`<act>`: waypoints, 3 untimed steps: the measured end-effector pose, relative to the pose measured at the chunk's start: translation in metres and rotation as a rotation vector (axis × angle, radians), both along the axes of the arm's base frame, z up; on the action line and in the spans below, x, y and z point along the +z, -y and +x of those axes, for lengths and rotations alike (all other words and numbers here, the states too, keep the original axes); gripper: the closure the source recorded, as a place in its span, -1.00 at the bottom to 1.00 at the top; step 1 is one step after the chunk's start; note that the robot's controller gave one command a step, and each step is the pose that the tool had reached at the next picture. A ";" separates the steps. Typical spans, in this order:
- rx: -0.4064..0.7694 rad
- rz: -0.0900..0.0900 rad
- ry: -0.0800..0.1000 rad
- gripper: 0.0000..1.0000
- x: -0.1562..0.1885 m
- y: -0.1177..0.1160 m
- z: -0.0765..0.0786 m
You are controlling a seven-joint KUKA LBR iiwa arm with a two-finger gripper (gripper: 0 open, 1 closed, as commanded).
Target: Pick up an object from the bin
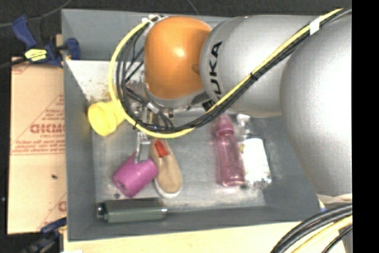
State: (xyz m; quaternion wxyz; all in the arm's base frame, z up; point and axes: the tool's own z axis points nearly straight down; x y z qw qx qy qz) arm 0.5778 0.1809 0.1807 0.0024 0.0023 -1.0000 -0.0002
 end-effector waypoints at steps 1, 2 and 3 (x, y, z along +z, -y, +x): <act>-0.005 0.001 0.008 -1.00 0.005 0.001 0.002; -0.038 0.000 -0.007 -1.00 -0.101 0.032 -0.045; -0.041 0.002 0.004 -1.00 -0.110 0.033 -0.047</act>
Offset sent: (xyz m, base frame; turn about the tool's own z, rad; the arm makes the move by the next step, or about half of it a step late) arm -0.0493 -0.0345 -0.1107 0.0415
